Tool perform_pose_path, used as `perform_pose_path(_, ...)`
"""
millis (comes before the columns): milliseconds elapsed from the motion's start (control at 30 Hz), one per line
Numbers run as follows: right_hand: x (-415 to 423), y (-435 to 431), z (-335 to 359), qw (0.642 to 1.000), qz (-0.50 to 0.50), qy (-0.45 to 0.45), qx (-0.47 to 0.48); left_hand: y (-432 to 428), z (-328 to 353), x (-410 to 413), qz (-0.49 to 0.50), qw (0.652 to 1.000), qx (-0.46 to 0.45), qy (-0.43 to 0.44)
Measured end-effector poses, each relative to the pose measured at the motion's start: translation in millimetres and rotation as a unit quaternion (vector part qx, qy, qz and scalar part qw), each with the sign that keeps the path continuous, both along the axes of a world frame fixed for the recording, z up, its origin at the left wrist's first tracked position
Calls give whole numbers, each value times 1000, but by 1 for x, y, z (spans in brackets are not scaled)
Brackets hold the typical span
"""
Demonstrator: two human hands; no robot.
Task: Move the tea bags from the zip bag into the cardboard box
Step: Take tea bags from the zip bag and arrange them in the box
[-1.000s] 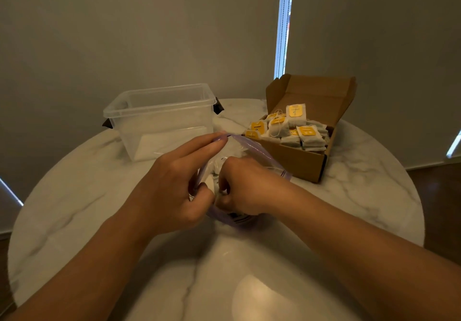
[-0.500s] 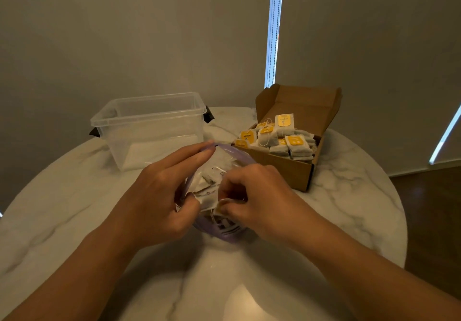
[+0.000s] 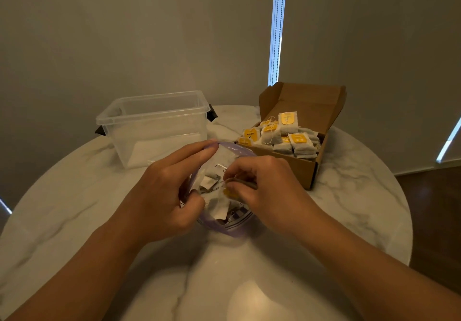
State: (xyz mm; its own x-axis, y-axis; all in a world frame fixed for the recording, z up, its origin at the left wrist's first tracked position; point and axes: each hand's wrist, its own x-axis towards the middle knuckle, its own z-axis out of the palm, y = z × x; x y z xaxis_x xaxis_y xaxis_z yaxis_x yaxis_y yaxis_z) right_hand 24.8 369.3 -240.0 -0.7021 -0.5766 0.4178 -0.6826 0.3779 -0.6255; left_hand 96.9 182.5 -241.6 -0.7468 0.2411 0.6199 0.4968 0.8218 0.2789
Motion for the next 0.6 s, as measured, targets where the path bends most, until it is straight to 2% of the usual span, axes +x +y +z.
perform_pose_path(233,8,3,7,1000,8,25,7,-1,0,0,3,1000,-1,-5)
perform_pose_path(333,13,7,10,999,15,21,-48,-2,0,0,7,1000,-5,-6)
perform_pose_path(467,17,18,16,987,31,-49,-147,-1,0,0,9,1000,-4,-4)
perform_pose_path(600,10,41,26,955,55,-153,-248,-1,-2,0,11,1000,-1,-5)
